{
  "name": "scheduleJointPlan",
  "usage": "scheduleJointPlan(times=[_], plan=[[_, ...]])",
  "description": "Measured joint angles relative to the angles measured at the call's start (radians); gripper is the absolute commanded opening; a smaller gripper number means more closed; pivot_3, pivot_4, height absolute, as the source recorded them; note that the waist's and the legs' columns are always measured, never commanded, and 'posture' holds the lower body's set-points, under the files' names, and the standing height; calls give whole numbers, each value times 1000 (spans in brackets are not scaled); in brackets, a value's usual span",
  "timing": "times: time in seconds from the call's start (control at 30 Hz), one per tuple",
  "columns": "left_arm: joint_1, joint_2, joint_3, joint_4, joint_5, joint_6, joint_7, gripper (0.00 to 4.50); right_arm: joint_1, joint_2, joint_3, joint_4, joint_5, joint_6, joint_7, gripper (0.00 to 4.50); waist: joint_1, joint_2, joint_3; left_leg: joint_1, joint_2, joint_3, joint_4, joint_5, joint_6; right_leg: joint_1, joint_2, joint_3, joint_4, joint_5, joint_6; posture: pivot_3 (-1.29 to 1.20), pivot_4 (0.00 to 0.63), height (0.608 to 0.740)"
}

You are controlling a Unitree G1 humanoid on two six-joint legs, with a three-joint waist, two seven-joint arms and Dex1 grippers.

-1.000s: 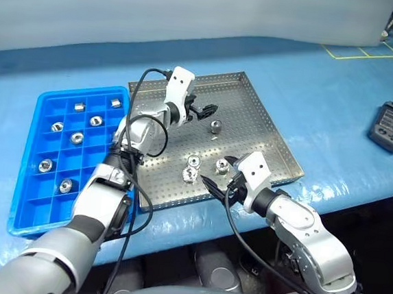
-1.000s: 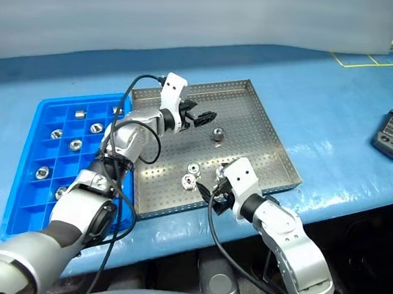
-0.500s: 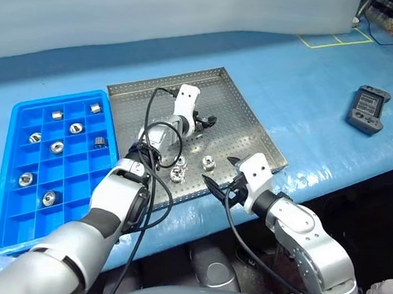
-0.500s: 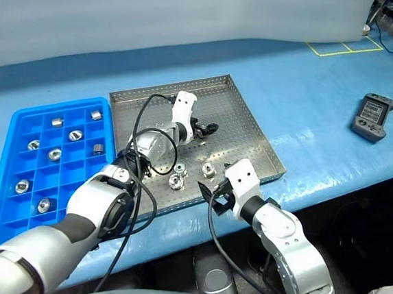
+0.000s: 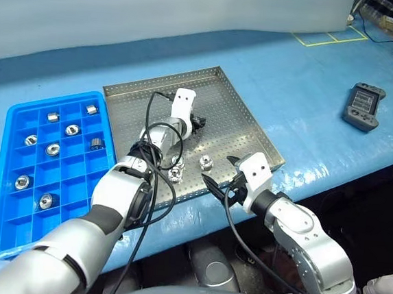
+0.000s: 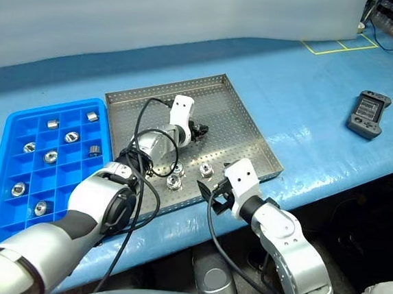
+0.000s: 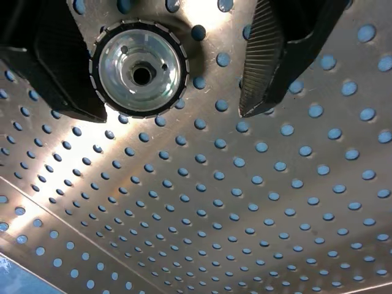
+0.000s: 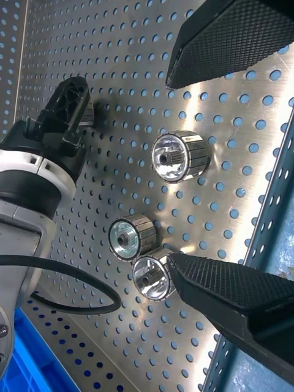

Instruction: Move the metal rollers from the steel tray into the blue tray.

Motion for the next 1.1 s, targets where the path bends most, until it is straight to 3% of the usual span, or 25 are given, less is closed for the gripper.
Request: scheduleJointPlan(times=[0.07, 0.27, 0.4, 0.57, 0.73, 0.9, 1.1], plan=[[-7, 0, 4, 0, 0, 25, -12, 1708, -2, 0, 0, 0, 0, 0, 0, 4500, 0, 0, 0, 0, 0, 0, 0, 0, 0, 0, 0, 0, 0, 0, 0, -372, 150, 740], [-8, 8, 13, -17, -3, 62, -27, 1713, -10, 5, 7, 0, 0, 0, 2, 4500, 1, 0, 0, 1, 0, 0, 0, 0, 0, 0, 0, 0, 0, 0, 0, -339, 150, 740], [29, 13, 72, -140, -70, 114, -59, 1713, -22, 6, 23, 7, 0, 0, 9, 4500, 3, 0, 0, 0, 0, 0, -1, 0, 0, -1, 0, 0, 0, 0, 0, -317, 150, 740], [156, 41, 149, -587, -232, 242, -101, 1713, -66, 10, 53, 27, 0, -2, 33, 4500, 6, 1, 1, 1, 1, 1, -3, 0, 0, -1, 1, 1, 1, 0, 0, -257, 150, 740], [378, 151, 157, -1050, -333, 292, -153, 1713, -136, 12, 112, 77, -3, -16, 77, 4500, 39, 1, 1, 3, 2, 1, -2, 0, 0, -1, 1, 1, 2, 0, 0, -181, 150, 740], [628, 316, 165, -1412, -343, 276, -180, 1713, -227, 33, 178, 153, -16, -48, 138, 4500, 105, 1, 1, 2, 2, 0, -1, 0, -1, 0, 1, 1, 2, 0, -1, -82, 150, 740], [933, 389, 279, -1716, -341, 268, -121, 1713, -327, 82, 256, 244, -18, -102, 226, 4500, 203, 1, 1, 1, 2, -1, -1, 0, -1, -1, 0, -1, 1, -1, -2, 33, 150, 740]])
